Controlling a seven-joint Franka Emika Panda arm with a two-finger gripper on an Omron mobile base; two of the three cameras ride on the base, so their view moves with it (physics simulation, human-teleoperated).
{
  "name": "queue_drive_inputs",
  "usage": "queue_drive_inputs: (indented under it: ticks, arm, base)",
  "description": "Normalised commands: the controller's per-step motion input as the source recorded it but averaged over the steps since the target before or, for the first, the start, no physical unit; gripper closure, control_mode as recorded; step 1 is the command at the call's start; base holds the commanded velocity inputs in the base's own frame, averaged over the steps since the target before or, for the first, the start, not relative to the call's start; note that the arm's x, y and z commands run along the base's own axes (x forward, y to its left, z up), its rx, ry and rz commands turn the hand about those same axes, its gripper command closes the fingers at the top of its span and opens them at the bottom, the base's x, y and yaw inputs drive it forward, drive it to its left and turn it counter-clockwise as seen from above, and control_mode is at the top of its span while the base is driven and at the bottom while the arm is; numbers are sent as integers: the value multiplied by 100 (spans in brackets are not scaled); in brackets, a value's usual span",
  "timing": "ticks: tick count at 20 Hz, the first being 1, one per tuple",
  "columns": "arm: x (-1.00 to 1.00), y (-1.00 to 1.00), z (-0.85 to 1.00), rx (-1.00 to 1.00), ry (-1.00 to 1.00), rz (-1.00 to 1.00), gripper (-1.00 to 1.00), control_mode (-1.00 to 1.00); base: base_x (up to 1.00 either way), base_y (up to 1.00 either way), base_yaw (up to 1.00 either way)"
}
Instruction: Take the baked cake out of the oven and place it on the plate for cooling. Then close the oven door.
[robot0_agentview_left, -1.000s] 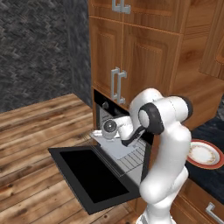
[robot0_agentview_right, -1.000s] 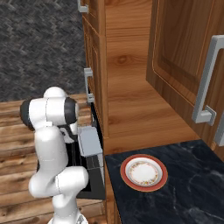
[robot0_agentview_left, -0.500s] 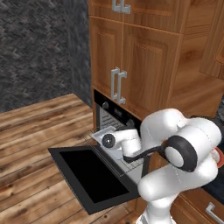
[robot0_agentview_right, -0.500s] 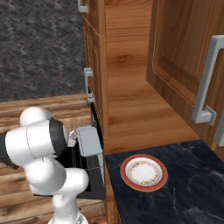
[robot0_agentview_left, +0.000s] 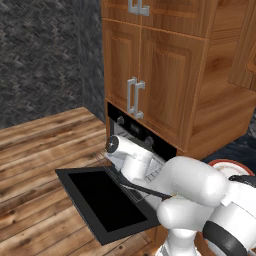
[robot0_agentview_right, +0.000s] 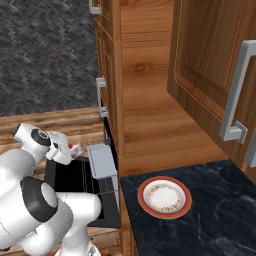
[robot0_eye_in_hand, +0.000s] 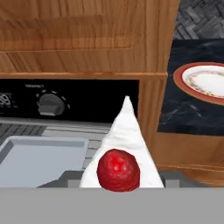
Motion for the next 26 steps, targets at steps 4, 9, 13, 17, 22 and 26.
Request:
queue_drive_inputs:
  ticks: [4,9,13,17,22,26]
  arm:
    - [-43,-7,49,1,0,-45,100,-100]
    - [-49,-46,23,5,-4,-34,100,-100]
    - [-31,-73,11,9,-6,-25,100,-100]
    - [-8,-78,7,11,-2,-16,100,-100]
    - [-1,-71,13,14,0,-9,100,-100]
    - [0,-69,19,15,0,-4,100,-100]
  base:
    - [0,0,0]
    - [0,0,0]
    - [0,0,0]
    - [0,0,0]
    - [0,0,0]
    - [0,0,0]
